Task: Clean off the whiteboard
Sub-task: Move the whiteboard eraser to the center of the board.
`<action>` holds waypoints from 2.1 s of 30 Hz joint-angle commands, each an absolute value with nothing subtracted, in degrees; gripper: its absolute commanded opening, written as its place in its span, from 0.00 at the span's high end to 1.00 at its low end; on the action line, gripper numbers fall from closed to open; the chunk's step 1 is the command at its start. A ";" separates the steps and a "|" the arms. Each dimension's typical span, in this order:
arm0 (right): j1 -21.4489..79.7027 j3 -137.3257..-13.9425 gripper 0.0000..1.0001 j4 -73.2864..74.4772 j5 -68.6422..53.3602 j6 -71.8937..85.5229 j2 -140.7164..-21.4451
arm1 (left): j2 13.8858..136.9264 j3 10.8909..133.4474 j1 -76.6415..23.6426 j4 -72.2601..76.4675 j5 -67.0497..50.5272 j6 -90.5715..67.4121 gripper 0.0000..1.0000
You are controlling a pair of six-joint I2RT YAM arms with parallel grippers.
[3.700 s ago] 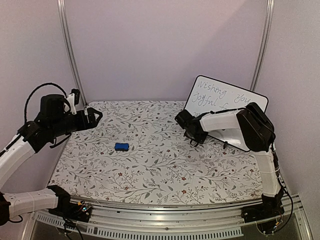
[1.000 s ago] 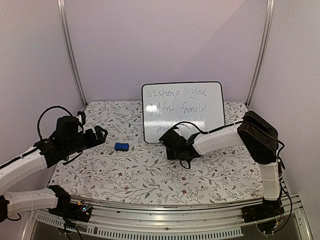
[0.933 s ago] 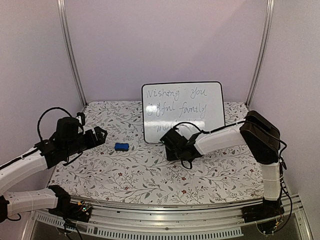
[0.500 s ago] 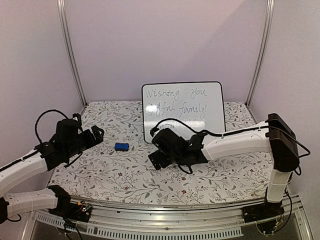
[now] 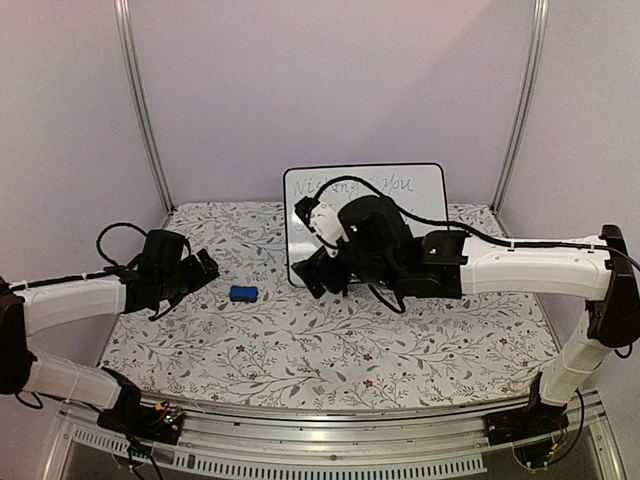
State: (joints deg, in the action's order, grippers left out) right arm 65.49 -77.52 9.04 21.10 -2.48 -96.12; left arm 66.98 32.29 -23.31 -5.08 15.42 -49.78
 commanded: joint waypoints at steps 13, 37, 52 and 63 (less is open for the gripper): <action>64.95 -71.49 0.01 5.96 25.59 -3.78 -89.21 | 88.91 43.80 -20.67 3.88 5.33 -50.83 0.07; 63.38 -68.39 0.01 4.23 28.13 -4.39 -86.67 | 103.13 50.55 -26.12 1.69 6.30 -45.92 0.52; 61.97 -67.80 0.01 3.98 28.23 -5.29 -85.48 | 103.37 49.71 -31.41 2.82 6.03 -44.76 0.58; 61.81 -66.15 0.01 3.93 28.40 -4.85 -84.23 | 107.05 53.26 -33.89 6.15 2.72 -41.22 0.65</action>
State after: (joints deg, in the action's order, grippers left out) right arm 62.19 -67.16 4.91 27.70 -5.04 -86.72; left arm 105.78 51.83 -31.83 4.05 4.38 -43.57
